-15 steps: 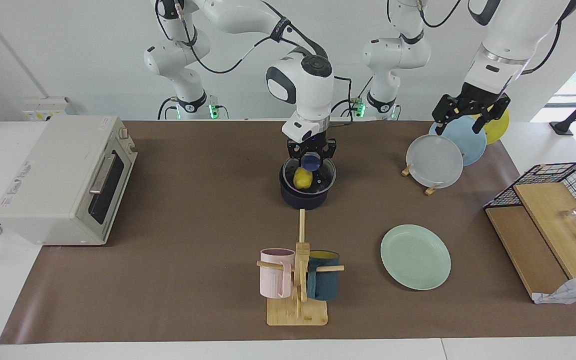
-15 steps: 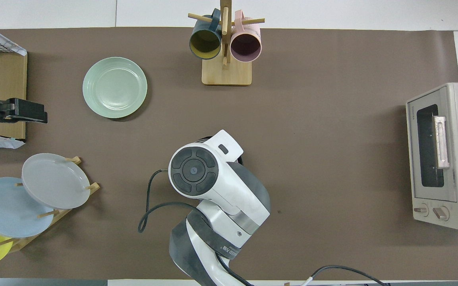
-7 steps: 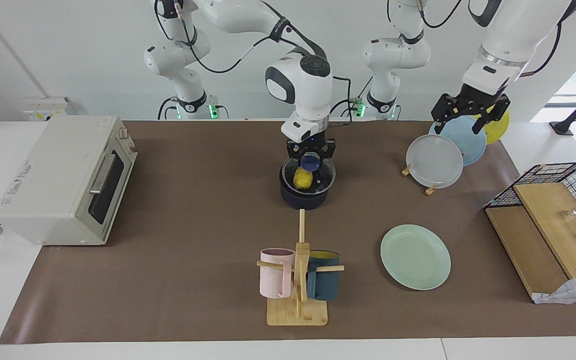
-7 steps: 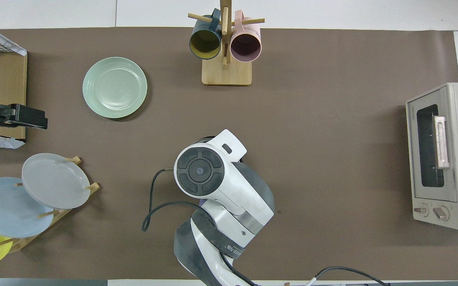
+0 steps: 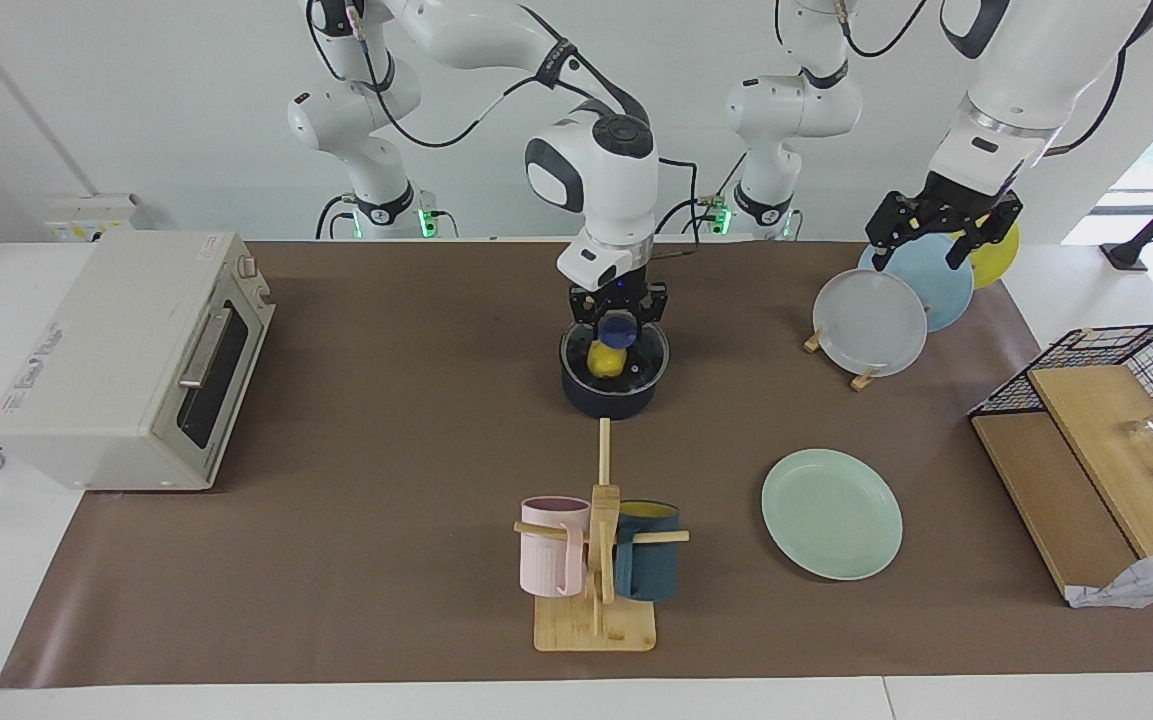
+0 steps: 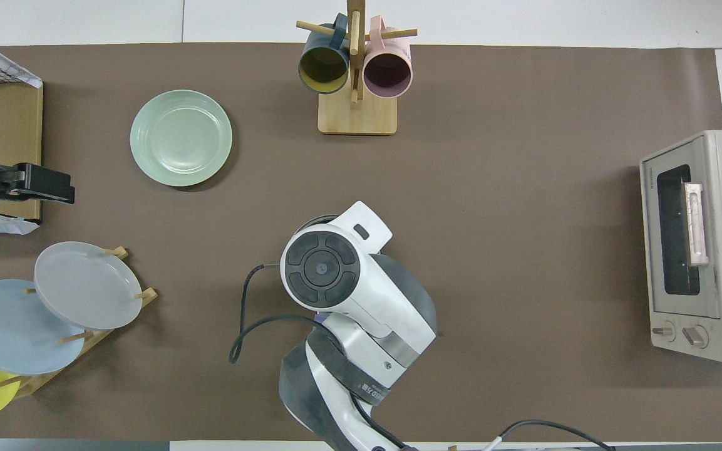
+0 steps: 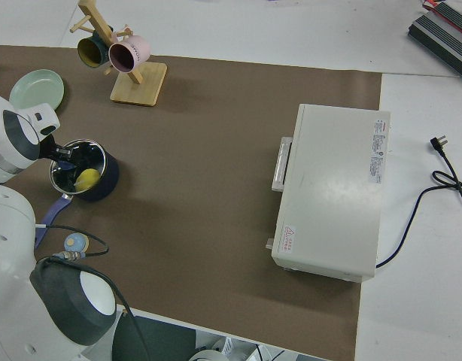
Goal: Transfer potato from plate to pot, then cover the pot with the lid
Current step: 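Carry the glass lid over the pot with the right gripper and lower it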
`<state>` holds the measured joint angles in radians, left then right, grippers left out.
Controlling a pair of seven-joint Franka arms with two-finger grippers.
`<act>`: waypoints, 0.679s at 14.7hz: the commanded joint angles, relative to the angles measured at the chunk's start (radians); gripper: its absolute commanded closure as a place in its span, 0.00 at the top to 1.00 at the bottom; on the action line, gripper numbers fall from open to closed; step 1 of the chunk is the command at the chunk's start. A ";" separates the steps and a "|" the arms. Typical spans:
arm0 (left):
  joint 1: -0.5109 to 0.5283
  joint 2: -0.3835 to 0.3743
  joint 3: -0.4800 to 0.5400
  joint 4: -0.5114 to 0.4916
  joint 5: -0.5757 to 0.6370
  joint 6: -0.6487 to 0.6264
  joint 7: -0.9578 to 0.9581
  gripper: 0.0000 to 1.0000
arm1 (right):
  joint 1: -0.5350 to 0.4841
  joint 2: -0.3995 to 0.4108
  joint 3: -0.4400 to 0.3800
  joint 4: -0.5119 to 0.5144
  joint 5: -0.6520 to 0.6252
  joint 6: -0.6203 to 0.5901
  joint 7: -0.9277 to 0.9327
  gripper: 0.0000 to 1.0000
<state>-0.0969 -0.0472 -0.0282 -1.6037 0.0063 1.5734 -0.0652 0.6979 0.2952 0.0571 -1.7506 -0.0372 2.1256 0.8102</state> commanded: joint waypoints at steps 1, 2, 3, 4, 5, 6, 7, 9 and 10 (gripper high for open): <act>0.000 0.013 0.019 0.010 0.001 -0.015 -0.010 1.00 | -0.003 -0.018 0.010 -0.049 -0.055 0.051 -0.014 0.00; 0.000 0.013 0.018 0.010 0.001 -0.012 -0.010 1.00 | -0.003 -0.018 0.010 -0.053 -0.059 0.060 -0.012 0.00; 0.000 0.012 0.019 0.008 0.001 -0.012 -0.010 1.00 | -0.005 -0.019 0.010 -0.064 -0.062 0.071 -0.012 0.00; -0.001 0.012 0.019 0.008 0.001 -0.016 -0.010 1.00 | -0.005 -0.024 0.010 -0.072 -0.063 0.073 -0.011 0.00; -0.003 0.007 0.018 0.008 0.000 -0.015 -0.011 1.00 | -0.006 -0.025 0.012 -0.072 -0.063 0.073 -0.009 0.00; -0.001 0.003 0.016 0.008 0.001 -0.010 -0.011 1.00 | -0.009 -0.024 0.012 -0.072 -0.061 0.074 -0.008 0.00; 0.002 0.001 0.014 0.008 0.001 -0.010 -0.010 1.00 | -0.012 -0.022 0.012 -0.072 -0.059 0.086 -0.005 0.00; 0.008 0.000 0.013 0.008 0.001 -0.010 -0.008 1.00 | -0.026 -0.019 0.012 -0.072 -0.052 0.102 -0.008 0.64; 0.009 0.000 0.010 0.008 0.001 -0.010 -0.005 1.00 | -0.028 -0.019 0.012 -0.072 -0.052 0.102 -0.012 1.00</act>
<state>-0.0959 -0.0410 -0.0125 -1.6007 0.0063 1.5734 -0.0652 0.6994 0.2780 0.0610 -1.7874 -0.0791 2.1689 0.8102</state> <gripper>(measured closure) 0.000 0.339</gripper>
